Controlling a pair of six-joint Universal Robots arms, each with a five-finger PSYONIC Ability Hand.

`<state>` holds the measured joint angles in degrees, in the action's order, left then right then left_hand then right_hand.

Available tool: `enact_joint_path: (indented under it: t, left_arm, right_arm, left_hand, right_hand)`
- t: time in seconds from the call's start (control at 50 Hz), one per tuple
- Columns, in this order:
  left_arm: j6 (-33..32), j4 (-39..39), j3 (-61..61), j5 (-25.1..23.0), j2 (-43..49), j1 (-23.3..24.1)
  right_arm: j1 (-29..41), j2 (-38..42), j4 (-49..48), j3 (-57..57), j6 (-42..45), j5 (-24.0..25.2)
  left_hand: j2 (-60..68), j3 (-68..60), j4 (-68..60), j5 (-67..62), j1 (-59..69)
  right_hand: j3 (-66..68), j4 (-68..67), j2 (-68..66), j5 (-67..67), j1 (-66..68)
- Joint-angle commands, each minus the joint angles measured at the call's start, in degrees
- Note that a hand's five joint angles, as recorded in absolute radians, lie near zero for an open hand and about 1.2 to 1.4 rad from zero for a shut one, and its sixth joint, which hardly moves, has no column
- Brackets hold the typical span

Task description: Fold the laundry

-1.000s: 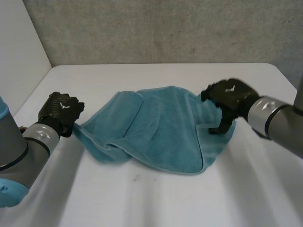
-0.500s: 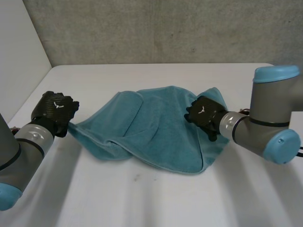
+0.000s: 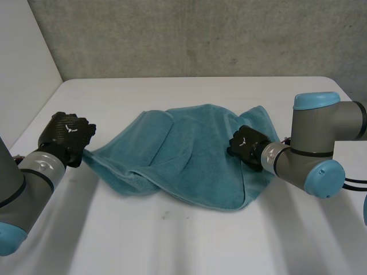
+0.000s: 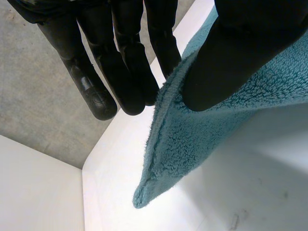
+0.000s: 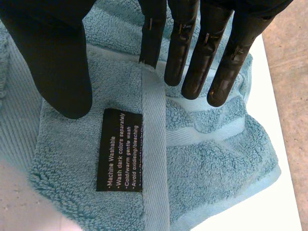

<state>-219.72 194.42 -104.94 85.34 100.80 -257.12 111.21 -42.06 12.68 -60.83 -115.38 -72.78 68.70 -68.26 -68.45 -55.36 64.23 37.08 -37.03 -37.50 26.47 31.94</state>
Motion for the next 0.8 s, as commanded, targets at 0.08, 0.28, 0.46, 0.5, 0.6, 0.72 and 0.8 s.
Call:
enact_joint_path:
  t: [0.08,0.28,0.46,0.5,0.6,0.72,0.8]
  left_arm:
    - [-0.01,-0.01,0.0,0.0,0.01,0.04]
    - [-0.01,-0.27,0.0,0.26,-0.07,-0.13]
    - [0.87,-0.62,0.43,0.18,-7.7,-2.15]
    - [1.92,-0.71,0.87,0.18,-10.17,-2.68]
    - [9.03,-1.32,3.25,0.09,-17.99,-4.79]
    - [16.08,-7.82,7.2,-0.26,-21.96,-6.55]
    - [15.99,-13.01,7.38,-2.45,-21.43,-6.28]
  right_arm:
    - [-0.29,0.57,0.06,-0.25,-0.02,-0.08]
    - [-0.82,-3.36,-0.46,-1.13,-3.7,-1.57]
    - [-8.54,-26.11,-0.11,-9.21,-18.64,-5.27]
    - [-10.31,-30.34,0.06,-9.92,-20.14,-5.44]
    - [-14.88,-41.07,2.69,-10.72,-21.73,-5.88]
    - [-19.54,-46.97,12.71,-9.75,-21.47,-5.36]
    - [-19.72,-46.98,16.76,-11.06,-21.03,-4.83]
  left_hand:
    - [11.3,-11.74,-11.55,-14.64,15.77]
    - [11.3,-11.74,-11.55,-14.64,15.77]
    - [11.3,-11.74,-11.55,-14.64,15.77]
    - [11.3,-11.74,-11.55,-14.64,15.77]
    - [11.3,-11.74,-11.55,-14.64,15.77]
    - [11.3,-11.74,-11.55,-14.64,15.77]
    - [11.3,-11.74,-11.55,-14.64,15.77]
  right_hand:
    - [5.28,-5.34,-4.86,5.89,10.42]
    - [42.92,-42.97,-42.5,43.53,48.06]
    - [42.92,-42.97,-42.5,43.53,48.06]
    - [42.92,-42.97,-42.5,43.53,48.06]
    - [42.92,-42.97,-42.5,43.53,48.06]
    - [42.92,-42.97,-42.5,43.53,48.06]
    - [42.92,-42.97,-42.5,43.53,48.06]
